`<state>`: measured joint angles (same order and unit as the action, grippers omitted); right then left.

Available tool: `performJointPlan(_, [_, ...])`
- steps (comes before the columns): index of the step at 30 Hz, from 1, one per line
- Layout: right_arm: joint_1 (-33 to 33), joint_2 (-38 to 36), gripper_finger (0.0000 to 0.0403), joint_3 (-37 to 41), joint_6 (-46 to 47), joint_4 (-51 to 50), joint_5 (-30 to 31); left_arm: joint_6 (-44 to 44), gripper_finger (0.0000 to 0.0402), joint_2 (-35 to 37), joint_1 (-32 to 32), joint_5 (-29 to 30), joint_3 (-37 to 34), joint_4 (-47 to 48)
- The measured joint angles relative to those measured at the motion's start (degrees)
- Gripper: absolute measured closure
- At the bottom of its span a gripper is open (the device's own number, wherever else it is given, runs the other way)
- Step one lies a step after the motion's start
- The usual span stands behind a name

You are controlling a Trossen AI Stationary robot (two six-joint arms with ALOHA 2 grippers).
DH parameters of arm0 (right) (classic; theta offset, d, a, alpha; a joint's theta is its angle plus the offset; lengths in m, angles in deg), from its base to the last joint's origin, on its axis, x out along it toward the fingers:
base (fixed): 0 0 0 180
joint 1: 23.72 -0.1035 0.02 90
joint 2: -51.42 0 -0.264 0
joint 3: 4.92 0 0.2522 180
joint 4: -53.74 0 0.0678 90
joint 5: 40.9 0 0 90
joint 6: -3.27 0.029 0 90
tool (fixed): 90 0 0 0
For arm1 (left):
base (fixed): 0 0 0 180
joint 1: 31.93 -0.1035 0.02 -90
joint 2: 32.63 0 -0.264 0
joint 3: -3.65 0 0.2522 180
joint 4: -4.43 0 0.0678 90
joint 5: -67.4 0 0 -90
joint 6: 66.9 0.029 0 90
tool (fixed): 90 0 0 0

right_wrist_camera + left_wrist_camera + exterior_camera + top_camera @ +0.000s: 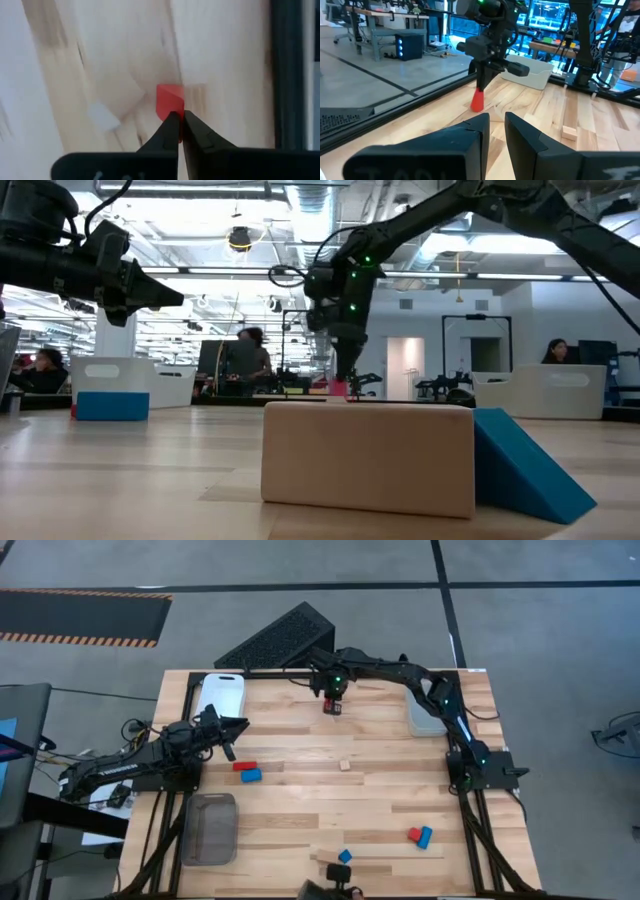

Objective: Sort & place blocks by color
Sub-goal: Put the top red block into the white bin

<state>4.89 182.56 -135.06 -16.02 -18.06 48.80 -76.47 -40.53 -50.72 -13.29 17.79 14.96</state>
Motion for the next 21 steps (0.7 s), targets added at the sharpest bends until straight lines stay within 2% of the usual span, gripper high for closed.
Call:
performJointPlan(4, [-1.85,-1.17,0.0396,-4.80,7.80,4.12,-1.96,-0.04,0.0351,0.06,0.00,0.10,0.28,-0.06])
performJointPlan(7, [-4.17,-1.15,0.0397,-6.89,11.89,8.96,-2.86,0.52,0.0351,0.00,0.52,0.18,3.24,5.98])
performJointPlan(10, [-6.69,-0.90,0.0396,-6.89,14.70,18.67,-2.83,2.11,0.0351,0.61,2.26,1.96,8.03,12.53])
performJointPlan(13, [-9.19,0.33,0.0400,-6.93,18.19,32.50,-2.85,3.50,0.0357,1.53,4.76,6.46,10.60,17.14])
performJointPlan(18, [-12.24,5.22,0.0401,-7.00,26.21,55.02,-2.88,5.42,0.0386,3.50,8.32,16.96,11.04,17.46])
performJointPlan(21, [-13.03,8.78,0.0401,-7.17,30.99,62.81,-2.56,5.70,0.0399,4.20,9.31,21.46,11.04,17.26])
